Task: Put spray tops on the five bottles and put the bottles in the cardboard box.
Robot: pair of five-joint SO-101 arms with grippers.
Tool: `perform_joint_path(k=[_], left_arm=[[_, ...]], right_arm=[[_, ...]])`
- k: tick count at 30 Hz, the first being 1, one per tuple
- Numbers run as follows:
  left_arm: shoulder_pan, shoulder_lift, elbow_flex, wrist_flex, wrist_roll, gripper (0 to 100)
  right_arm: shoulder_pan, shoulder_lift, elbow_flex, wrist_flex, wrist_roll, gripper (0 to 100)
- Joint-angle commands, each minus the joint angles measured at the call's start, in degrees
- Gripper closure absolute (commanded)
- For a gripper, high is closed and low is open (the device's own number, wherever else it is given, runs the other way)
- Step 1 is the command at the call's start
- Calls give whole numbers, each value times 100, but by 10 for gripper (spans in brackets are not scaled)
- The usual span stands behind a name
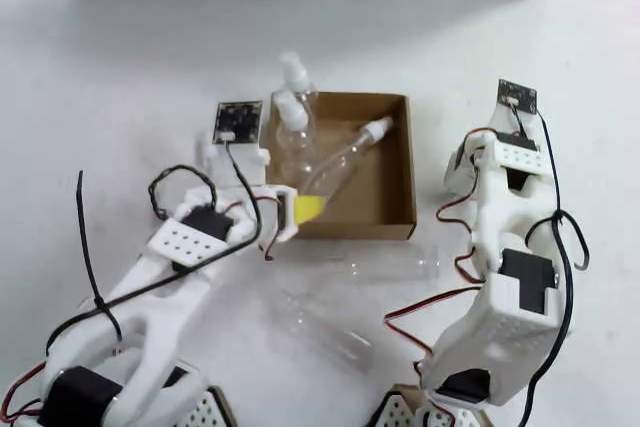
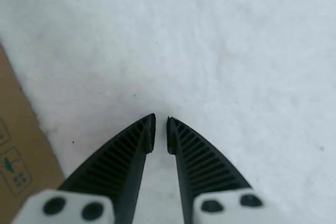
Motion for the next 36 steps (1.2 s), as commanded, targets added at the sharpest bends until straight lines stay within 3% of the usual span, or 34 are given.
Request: perform_joint_path(k=[1,12,21,25,32,36], left_arm=[[-84,-66,-255,18,-9,636],[-207,-163,-958,1073,-53,631],[-321,-1807,-563,1591,-70,634],[-400,-2519,-334,1969,-448,635],[-1490,-3116,-202,2629,-510,635],[-2308,-3143,316,2391,-519,635]], right_arm=[[48,-31,-281,40,-9,981],[48,-31,-281,40,-9,981],[48,-31,-281,31,-9,981],[48,-31,-281,31,-9,981],[57,-101,-325,40,-62,981],[48,-338,-545,224,-35,981]])
